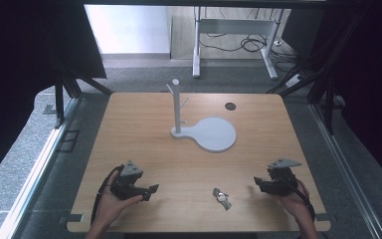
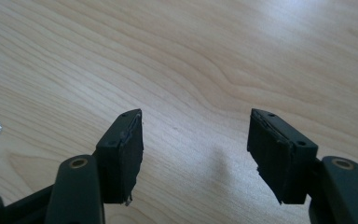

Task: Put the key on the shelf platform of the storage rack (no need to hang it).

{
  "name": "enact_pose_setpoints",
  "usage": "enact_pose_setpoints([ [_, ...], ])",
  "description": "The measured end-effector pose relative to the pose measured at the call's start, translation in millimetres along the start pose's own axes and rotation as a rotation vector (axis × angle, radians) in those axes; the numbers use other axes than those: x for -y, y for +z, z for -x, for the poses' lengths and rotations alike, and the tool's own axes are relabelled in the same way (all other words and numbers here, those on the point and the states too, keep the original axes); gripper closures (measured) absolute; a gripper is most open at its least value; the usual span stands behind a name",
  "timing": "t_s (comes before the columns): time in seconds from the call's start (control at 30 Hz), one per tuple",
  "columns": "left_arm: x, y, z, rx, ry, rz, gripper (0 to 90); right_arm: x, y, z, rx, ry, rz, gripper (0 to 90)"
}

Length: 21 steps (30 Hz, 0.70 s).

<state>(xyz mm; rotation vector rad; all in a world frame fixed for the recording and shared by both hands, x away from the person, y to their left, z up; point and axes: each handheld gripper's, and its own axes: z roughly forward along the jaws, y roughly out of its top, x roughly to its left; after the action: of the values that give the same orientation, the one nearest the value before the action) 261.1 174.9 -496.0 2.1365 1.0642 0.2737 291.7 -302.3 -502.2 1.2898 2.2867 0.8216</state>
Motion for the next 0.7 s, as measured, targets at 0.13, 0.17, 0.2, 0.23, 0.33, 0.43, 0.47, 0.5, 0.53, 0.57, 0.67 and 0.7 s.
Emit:
enact_pose_setpoints([
  [0.13,-1.0,-1.4,1.5,0.002,0.0,-0.003,21.4,-3.7,-3.9,-6.2,-0.008,-0.024,0.017,37.6],
  [0.17,-1.7,-2.2,2.1,0.001,0.003,-0.002,21.4,-4.9,-5.2,-9.4,-0.027,-0.04,0.01,37.7],
  [0.2,-2.4,-3.0,3.0,0.001,0.005,0.0,21.4,-4.9,-5.2,-9.4,-0.027,-0.04,0.01,37.7],
  [0.23,-3.0,-3.6,3.7,0.002,0.011,0.001,21.4,-6.0,-6.5,-10.5,-0.031,-0.039,0.007,38.0],
  [0.33,-3.5,-3.6,5.9,0.004,0.014,0.001,21.4,-13.6,-13.6,-15.1,-0.036,-0.062,0.007,39.2],
  [0.43,-3.4,-3.0,6.8,0.012,0.025,-0.001,21.3,-20.0,-19.7,-20.4,-0.048,-0.062,0.01,39.2],
  [0.47,-3.4,-3.0,6.8,0.012,0.025,-0.001,21.3,-21.9,-21.2,-22.0,-0.053,-0.061,0.013,39.5],
  [0.5,-3.2,-3.0,6.9,0.011,0.022,0.0,21.3,-23.7,-22.7,-23.9,-0.057,-0.057,0.011,39.9],
  [0.53,-3.2,-3.3,6.8,0.01,0.022,0.001,21.3,-23.7,-22.7,-23.9,-0.057,-0.057,0.011,39.9],
  [0.57,-3.5,-3.9,6.7,0.009,0.023,0.001,21.3,-25.5,-23.9,-25.4,-0.06,-0.058,0.007,40.1],
  [0.67,-4.8,-7.2,7.3,0.008,0.025,0.012,21.3,-31.7,-26.0,-30.4,-0.069,-0.067,-0.006,40.6],
  [0.7,-5.1,-8.2,7.6,0.008,0.025,0.016,21.3,-33.2,-26.2,-31.5,-0.07,-0.074,-0.008,40.6],
])
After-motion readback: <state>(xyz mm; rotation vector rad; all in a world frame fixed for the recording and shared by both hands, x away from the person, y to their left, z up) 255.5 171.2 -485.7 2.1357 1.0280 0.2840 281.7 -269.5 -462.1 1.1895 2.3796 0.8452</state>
